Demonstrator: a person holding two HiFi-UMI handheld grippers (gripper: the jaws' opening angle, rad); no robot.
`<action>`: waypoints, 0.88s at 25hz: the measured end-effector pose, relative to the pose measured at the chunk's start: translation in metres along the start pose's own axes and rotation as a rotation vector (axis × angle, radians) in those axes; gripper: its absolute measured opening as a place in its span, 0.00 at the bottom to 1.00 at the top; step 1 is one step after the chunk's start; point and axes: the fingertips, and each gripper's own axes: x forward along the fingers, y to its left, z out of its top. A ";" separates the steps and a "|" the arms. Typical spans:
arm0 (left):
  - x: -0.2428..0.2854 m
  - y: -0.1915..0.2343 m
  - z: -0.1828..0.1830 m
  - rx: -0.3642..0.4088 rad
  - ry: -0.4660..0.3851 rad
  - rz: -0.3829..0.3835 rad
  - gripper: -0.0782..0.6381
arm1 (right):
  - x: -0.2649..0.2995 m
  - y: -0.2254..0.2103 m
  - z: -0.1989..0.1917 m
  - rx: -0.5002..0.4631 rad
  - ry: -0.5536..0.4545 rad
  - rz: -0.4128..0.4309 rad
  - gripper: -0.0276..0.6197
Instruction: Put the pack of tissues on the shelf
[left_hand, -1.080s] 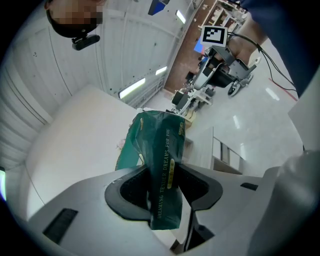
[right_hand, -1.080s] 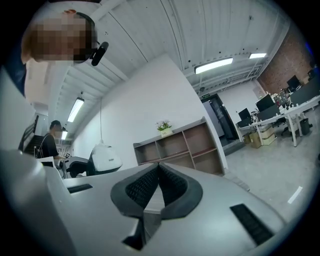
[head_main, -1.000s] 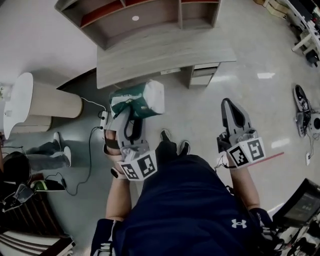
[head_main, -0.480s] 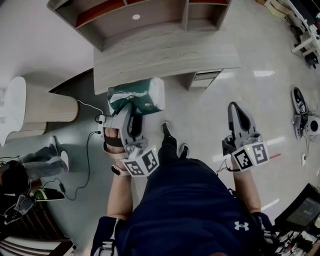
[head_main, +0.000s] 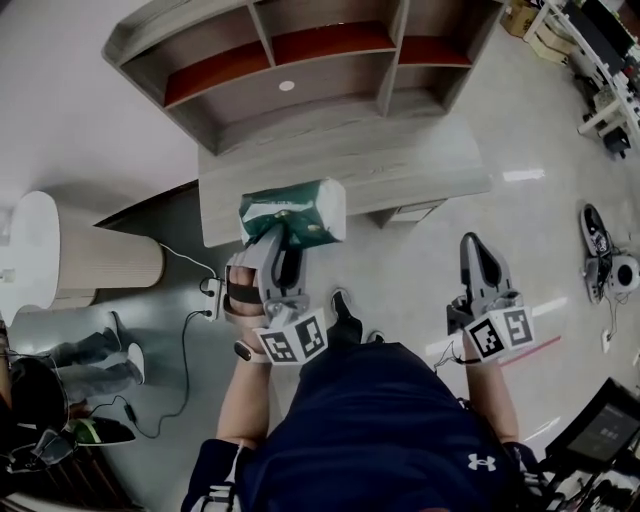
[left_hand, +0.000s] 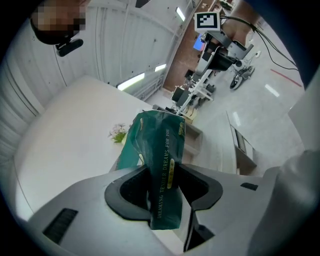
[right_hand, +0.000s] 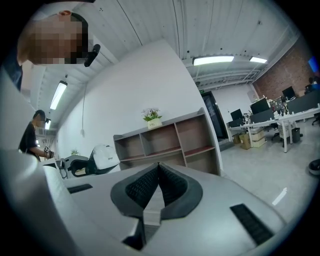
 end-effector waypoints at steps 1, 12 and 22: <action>0.007 0.003 -0.003 0.000 -0.004 -0.003 0.37 | 0.008 0.001 0.000 0.001 0.002 -0.002 0.06; 0.038 0.018 -0.040 -0.018 -0.003 -0.051 0.37 | 0.058 0.012 -0.003 0.016 0.030 -0.039 0.06; 0.051 0.030 -0.065 -0.001 -0.029 -0.073 0.37 | 0.080 0.031 -0.018 0.046 0.030 -0.061 0.06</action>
